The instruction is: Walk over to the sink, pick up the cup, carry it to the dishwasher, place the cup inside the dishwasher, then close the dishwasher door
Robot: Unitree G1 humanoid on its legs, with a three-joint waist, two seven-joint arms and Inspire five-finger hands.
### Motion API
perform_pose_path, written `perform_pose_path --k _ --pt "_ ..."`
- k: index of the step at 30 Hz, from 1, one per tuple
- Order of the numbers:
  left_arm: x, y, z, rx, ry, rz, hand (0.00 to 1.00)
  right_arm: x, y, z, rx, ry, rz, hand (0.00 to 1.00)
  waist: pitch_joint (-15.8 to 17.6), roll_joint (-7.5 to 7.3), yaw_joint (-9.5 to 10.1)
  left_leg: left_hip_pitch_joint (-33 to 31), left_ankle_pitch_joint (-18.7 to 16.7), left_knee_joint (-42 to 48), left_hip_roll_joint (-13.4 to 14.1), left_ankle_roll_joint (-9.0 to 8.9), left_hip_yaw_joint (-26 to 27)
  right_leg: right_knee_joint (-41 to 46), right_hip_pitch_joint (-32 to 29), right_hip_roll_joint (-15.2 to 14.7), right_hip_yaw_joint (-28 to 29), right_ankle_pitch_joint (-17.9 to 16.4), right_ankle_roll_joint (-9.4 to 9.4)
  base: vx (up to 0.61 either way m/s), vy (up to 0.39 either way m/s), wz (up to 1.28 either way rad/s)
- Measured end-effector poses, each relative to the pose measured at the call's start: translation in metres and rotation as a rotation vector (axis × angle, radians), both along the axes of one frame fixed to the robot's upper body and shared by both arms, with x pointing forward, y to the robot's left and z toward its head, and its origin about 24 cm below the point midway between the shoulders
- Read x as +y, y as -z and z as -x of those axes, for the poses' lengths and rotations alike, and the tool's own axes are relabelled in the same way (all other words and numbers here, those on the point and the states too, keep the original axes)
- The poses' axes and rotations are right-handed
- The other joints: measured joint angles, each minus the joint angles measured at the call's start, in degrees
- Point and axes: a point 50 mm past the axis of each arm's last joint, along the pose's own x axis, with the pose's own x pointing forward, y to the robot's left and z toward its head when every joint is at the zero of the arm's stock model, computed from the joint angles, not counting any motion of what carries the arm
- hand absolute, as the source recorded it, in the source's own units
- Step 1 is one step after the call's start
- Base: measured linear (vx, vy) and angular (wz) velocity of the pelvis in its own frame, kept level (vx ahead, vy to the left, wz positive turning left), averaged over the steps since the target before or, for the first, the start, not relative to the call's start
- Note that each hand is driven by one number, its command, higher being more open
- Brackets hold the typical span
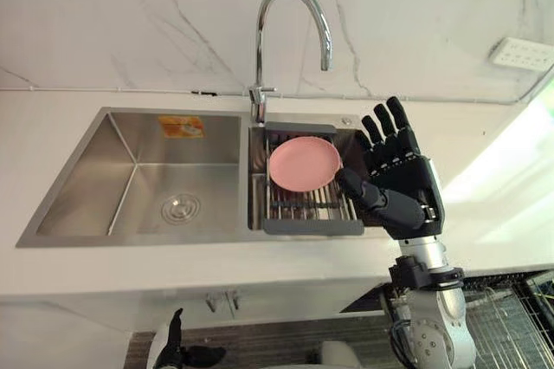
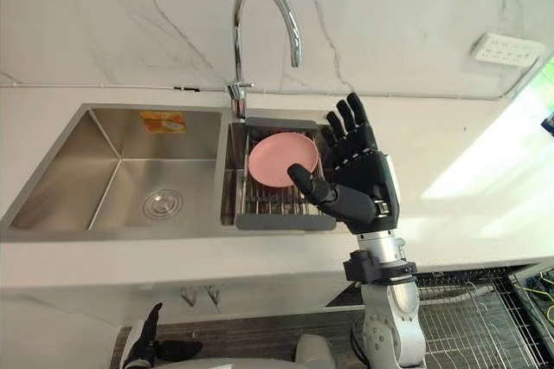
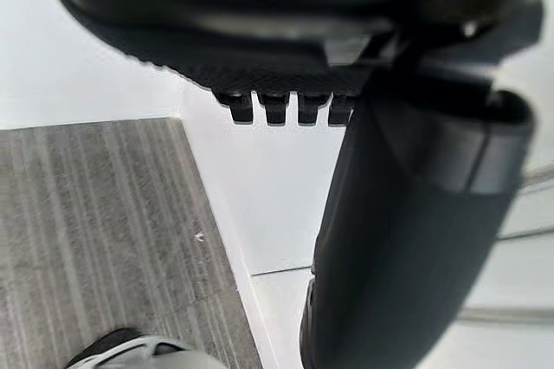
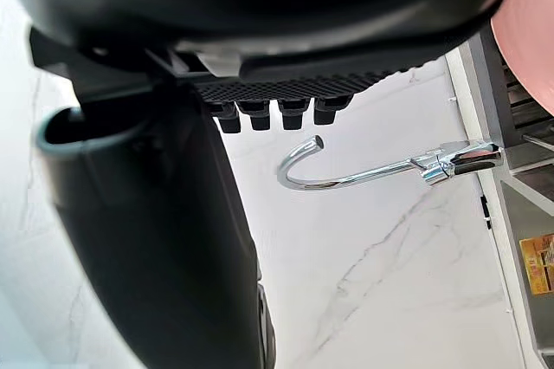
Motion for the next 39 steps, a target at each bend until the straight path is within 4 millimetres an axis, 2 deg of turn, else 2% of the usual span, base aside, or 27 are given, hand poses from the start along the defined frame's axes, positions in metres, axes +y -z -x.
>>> perform_pose_path --k 1,2,3,4,8,12,13,16,20,25,32,39 --pt "-0.003 0.002 0.004 0.011 -0.038 0.015 1.0 0.0 0.003 -0.003 0.017 -0.004 0.036 1.0 -0.2 0.61 0.07 0.0 0.0 2.0 1.0 -0.08 -0.7 -4.0 2.8 1.0 -0.2 1.3 -1.04 0.32 -0.042 -0.15" --pt "-0.002 0.002 0.004 0.01 -0.047 0.014 1.0 -0.001 0.003 -0.004 0.019 -0.002 0.055 1.0 -0.1 0.44 0.34 -0.2 -0.4 2.7 1.3 -0.23 -1.2 -5.7 4.2 1.1 -0.1 1.5 -1.01 0.25 -0.04 -0.06" --pt "-0.002 0.003 0.007 0.016 -0.075 0.019 1.0 -0.004 0.002 -0.005 0.018 0.012 0.087 1.0 -0.1 0.54 0.54 0.2 -0.9 0.1 1.3 -0.19 -3.5 -7.9 5.9 1.4 -0.4 1.8 -0.73 0.17 -0.029 0.03" --pt "-0.003 0.003 0.008 0.017 -0.085 0.024 1.0 -0.009 0.0 -0.007 0.013 0.04 0.118 1.0 0.0 1.0 0.45 1.0 1.0 -5.1 1.7 -0.14 -4.7 -9.4 6.8 2.2 -0.8 2.1 -0.47 0.16 -0.002 0.04" --pt "-0.003 0.005 0.013 0.032 -0.104 0.029 1.0 -0.016 -0.011 -0.011 -0.013 0.096 0.277 1.0 -0.2 1.01 0.71 2.0 1.6 -6.6 0.6 -0.13 -4.2 -16.6 10.2 1.9 -0.1 5.1 0.83 0.09 0.062 -0.05" --pt "-0.005 0.005 0.014 0.037 -0.107 0.035 1.0 -0.02 -0.02 -0.011 -0.047 0.145 0.504 1.0 -0.2 1.21 0.75 1.7 1.6 -6.6 -0.5 -0.09 -3.8 -19.7 11.0 1.1 0.1 6.5 1.09 0.02 0.04 -0.08" --pt "-0.006 0.006 0.015 0.04 -0.107 0.039 1.0 -0.025 -0.023 -0.011 -0.052 0.171 0.622 1.0 -0.2 1.49 0.72 1.7 1.6 -6.6 -0.6 -0.02 -3.8 -19.7 11.1 1.0 0.0 6.5 1.09 0.0 0.0 0.0" --pt "-0.007 0.007 0.016 0.047 -0.102 0.047 1.0 -0.036 -0.03 -0.015 -0.059 0.199 0.827 1.0 -0.2 1.57 0.68 1.7 1.7 -6.7 -0.6 0.02 -3.9 -19.7 11.1 1.0 -0.1 6.5 1.1 0.0 0.0 0.0" --pt "-0.007 0.007 0.015 0.054 -0.077 0.054 1.0 -0.05 -0.044 -0.021 -0.075 0.252 0.999 1.0 -0.4 1.74 0.19 1.7 2.0 -7.3 -0.5 0.52 -4.7 -19.7 11.1 1.0 -0.8 6.5 1.1 -0.04 -0.026 0.07" --pt "-0.009 0.007 0.015 0.06 -0.064 0.061 1.0 -0.063 -0.049 -0.022 -0.038 0.287 1.045 1.0 -1.0 1.98 -0.1 1.5 3.4 -9.1 -0.5 0.85 -5.5 -19.7 10.5 0.9 -1.8 6.9 0.77 -0.07 -0.04 0.11" --pt "-0.008 0.008 0.018 0.071 -0.067 0.061 1.0 -0.061 -0.045 -0.022 -0.006 0.223 1.15 1.0 -1.7 2.03 -0.17 1.1 4.3 -10.1 0.3 0.67 -5.3 -20.0 9.5 1.7 -1.2 7.8 -0.07 -0.11 -0.073 -0.03" --pt "-0.007 0.008 0.02 0.078 -0.067 0.057 1.0 -0.059 -0.051 -0.02 -0.035 0.162 1.307 1.0 -2.0 2.02 -0.19 1.0 4.4 -10.7 1.0 0.43 -5.1 -20.0 9.0 2.7 -0.7 8.3 -0.73 -0.04 -0.032 -0.04"
